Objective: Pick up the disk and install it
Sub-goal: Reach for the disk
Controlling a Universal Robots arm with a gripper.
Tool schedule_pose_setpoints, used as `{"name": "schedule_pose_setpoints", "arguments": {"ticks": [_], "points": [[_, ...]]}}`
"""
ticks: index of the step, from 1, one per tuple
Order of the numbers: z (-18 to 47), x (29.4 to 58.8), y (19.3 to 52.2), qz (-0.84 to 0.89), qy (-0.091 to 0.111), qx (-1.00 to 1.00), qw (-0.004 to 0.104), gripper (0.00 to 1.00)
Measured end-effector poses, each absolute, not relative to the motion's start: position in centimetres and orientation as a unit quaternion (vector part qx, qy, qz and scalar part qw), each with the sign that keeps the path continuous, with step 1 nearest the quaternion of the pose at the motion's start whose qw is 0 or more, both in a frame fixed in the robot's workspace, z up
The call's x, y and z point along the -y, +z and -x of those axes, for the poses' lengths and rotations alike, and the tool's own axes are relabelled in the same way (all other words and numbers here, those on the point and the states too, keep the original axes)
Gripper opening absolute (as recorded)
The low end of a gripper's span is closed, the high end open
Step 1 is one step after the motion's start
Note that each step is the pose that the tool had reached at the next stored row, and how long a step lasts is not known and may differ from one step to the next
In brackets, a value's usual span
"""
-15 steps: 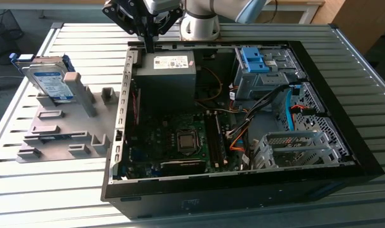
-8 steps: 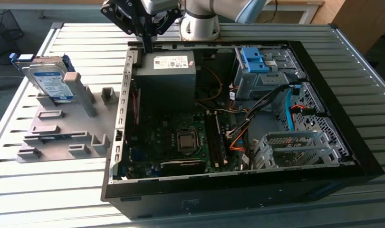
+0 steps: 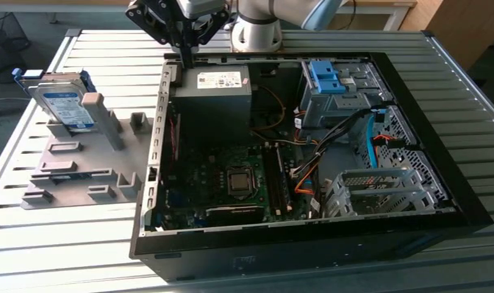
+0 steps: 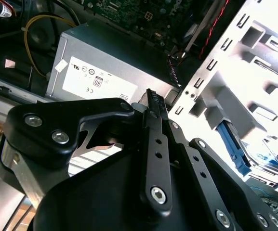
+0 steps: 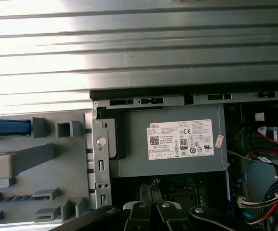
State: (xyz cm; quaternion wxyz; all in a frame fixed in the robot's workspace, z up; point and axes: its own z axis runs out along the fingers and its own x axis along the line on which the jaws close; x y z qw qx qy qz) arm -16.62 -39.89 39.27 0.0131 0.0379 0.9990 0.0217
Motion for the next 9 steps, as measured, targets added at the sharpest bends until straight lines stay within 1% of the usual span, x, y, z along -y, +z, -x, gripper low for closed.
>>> {"name": "schedule_pose_setpoints", "arguments": {"ticks": [9], "points": [[17.03, 39.89, 39.26, -0.038, 0.022, -0.999, 0.013, 0.11]]}}
